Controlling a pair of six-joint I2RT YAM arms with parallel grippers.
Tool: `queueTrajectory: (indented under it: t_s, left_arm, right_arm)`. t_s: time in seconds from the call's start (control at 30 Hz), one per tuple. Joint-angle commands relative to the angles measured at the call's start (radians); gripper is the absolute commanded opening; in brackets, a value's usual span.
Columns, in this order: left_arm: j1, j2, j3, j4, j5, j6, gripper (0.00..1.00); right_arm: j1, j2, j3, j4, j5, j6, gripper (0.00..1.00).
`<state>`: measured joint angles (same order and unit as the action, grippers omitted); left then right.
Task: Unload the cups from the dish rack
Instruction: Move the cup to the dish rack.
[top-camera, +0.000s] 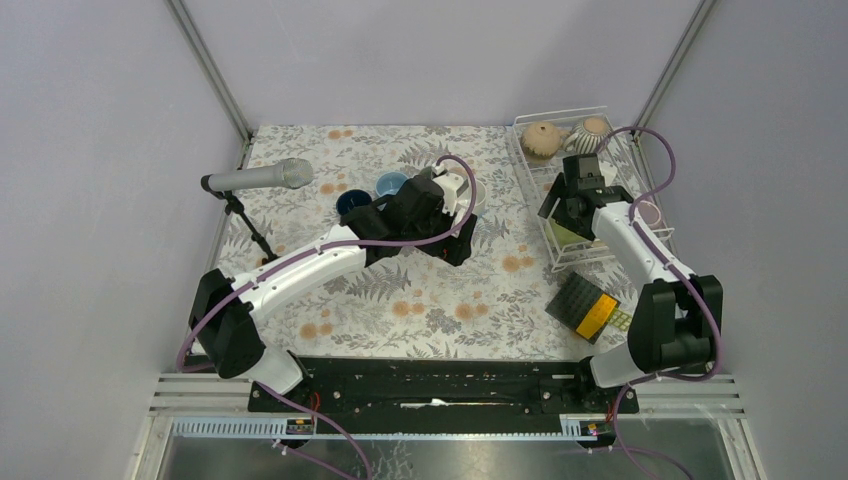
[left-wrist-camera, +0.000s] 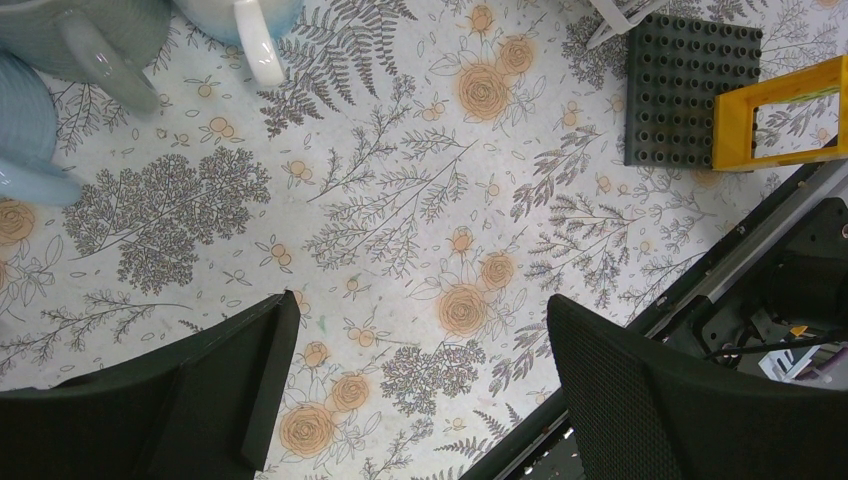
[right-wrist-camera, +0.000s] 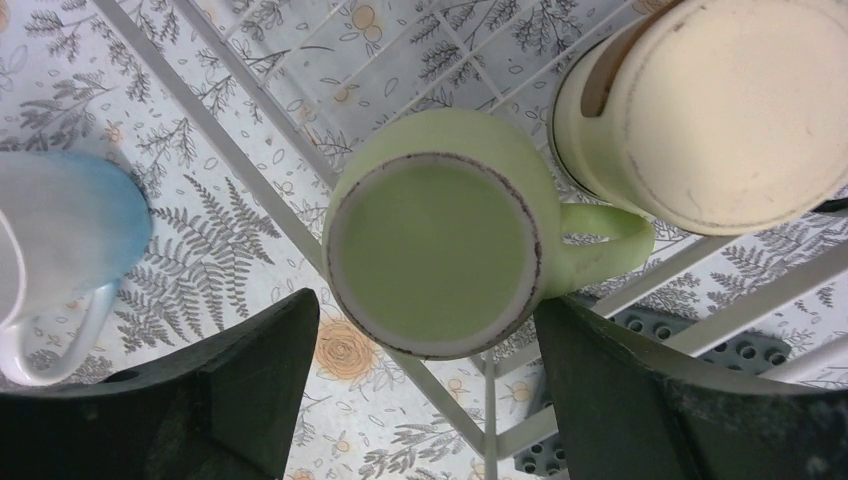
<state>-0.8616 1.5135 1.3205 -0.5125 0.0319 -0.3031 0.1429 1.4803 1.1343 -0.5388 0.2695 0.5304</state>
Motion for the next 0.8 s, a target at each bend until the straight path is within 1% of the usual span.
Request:
queueTrajectory:
  t_s: [0.0, 0.5, 0.77]
  left_arm:
    - [0.001, -0.027, -0.003, 0.051, 0.016, 0.011, 0.99]
    - [0.001, -0.023, -0.008, 0.052, 0.018, 0.013, 0.99]
    - [0.001, -0.023, -0.010, 0.051, 0.015, 0.016, 0.99]
  right_arm:
    - [-0.002, 0.032, 0.061, 0.059, -0.030, 0.053, 0.86]
    - [-0.002, 0.168, 0.142, 0.162, -0.035, 0.127, 0.86]
    - [-0.002, 0.249, 0.223, 0.184, -0.037, 0.137, 0.86]
